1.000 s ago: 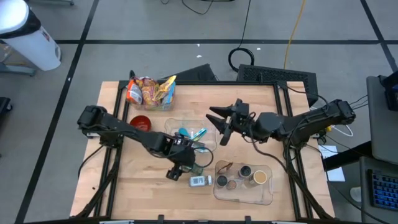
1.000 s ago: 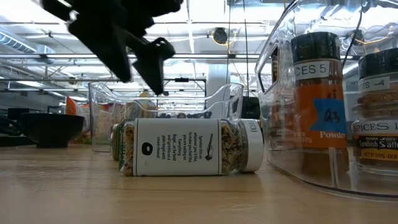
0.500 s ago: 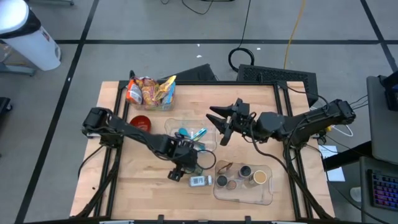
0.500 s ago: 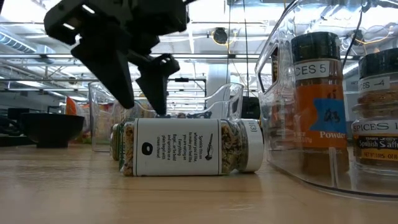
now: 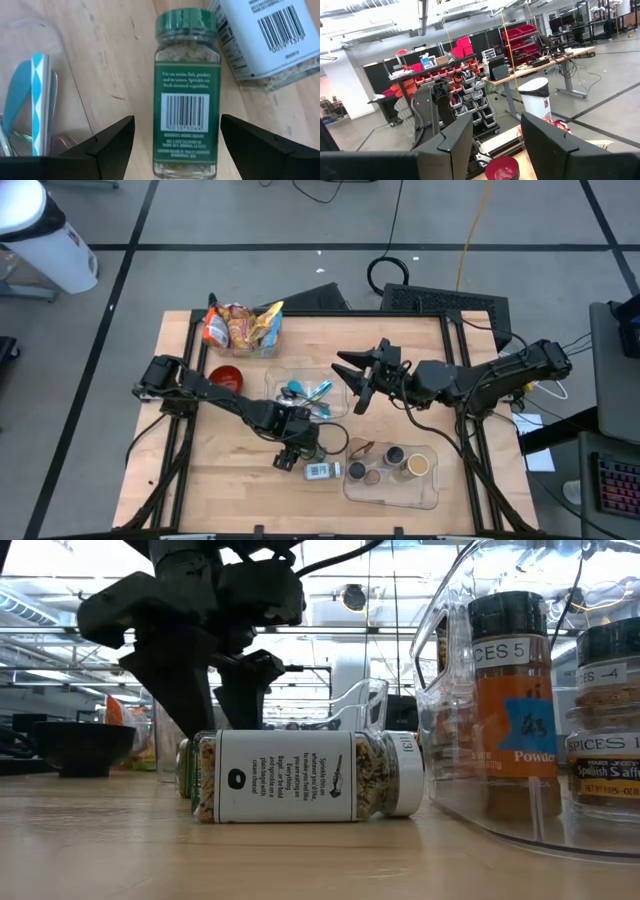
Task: Pick & Place Food Item
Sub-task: Put the green seasoning bottle into the bottom transparent bin
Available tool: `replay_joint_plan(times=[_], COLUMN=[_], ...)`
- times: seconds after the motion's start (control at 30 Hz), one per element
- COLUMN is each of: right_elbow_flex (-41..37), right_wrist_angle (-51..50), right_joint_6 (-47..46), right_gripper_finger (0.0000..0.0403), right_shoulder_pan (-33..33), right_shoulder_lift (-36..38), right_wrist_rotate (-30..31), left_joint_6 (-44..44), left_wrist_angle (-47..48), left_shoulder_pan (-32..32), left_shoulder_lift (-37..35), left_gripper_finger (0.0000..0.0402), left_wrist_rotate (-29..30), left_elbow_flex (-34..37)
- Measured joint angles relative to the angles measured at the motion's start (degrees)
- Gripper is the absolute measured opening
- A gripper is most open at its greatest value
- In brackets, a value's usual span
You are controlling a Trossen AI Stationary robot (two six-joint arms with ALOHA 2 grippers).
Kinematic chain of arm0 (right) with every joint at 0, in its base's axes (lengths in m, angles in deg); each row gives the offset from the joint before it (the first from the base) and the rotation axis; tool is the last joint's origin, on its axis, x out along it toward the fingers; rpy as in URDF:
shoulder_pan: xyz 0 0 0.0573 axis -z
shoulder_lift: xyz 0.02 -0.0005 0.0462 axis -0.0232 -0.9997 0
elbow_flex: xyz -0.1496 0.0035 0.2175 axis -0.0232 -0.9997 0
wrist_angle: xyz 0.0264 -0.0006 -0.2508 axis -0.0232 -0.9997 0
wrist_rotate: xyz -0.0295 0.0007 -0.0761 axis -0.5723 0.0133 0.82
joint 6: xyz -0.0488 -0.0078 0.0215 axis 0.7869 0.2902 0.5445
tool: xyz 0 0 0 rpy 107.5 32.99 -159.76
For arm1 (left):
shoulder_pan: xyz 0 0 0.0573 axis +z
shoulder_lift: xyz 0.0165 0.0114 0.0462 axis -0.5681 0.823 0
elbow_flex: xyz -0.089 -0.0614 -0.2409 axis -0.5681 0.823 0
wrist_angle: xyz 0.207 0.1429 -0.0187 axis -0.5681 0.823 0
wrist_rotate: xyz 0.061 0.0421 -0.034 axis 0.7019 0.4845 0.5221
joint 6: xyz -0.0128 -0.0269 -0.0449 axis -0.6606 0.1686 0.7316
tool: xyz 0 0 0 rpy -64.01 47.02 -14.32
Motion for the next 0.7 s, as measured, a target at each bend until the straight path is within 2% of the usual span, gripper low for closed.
replay_joint_plan(times=[0.17, 0.5, 0.63, 0.7], right_elbow_flex=[0.00, 0.00, 0.00, 0.00], right_wrist_angle=[-0.04, -0.07, -0.06, -0.06], right_joint_6=[-0.02, -0.02, -0.02, -0.02], right_gripper_finger=[0.0160, 0.0160, 0.0160, 0.0160], right_shoulder_pan=[0.00, 0.00, 0.02, 0.01], right_shoulder_lift=[0.00, 0.00, 0.00, 0.00], right_wrist_rotate=[0.00, 0.00, 0.00, 0.00], left_joint_6=[0.04, 0.26, 1.19, 1.62], left_wrist_angle=[0.32, 2.91, 5.67, 7.90], left_shoulder_pan=[-0.27, -1.60, -1.62, -1.57], left_shoulder_lift=[0.00, 2.05, 1.58, 1.03], left_gripper_finger=[0.0288, 0.0209, 0.0205, 0.0205], left_wrist_rotate=[0.06, -0.62, -1.14, -3.34], left_elbow_flex=[0.00, 0.00, -1.29, -2.96])
